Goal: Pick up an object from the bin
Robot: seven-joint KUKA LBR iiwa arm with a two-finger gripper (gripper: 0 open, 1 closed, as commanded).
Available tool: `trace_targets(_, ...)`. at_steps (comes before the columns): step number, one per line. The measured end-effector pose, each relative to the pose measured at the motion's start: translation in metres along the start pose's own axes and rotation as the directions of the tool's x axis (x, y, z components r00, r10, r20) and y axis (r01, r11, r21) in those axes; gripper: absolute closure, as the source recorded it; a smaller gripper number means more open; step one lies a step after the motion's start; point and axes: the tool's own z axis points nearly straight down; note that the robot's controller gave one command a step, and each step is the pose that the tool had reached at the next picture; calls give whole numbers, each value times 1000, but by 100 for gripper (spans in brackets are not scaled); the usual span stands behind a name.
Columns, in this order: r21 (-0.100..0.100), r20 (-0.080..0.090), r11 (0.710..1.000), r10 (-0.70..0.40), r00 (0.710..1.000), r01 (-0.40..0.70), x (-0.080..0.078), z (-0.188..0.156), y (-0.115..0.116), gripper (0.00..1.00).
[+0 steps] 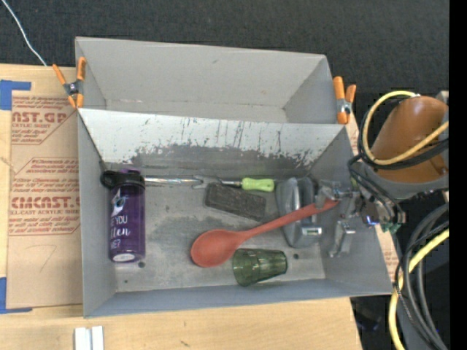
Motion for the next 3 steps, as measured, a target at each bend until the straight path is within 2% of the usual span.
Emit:
trace_targets(1,0,0,1000,0,1000,0,0,0,0,0)
trace_targets(2,-4,-1,1000,1,1000,-1,1,66,88,0)
trace_targets(3,0,8,997,72,997,-72,5,50,87,100)
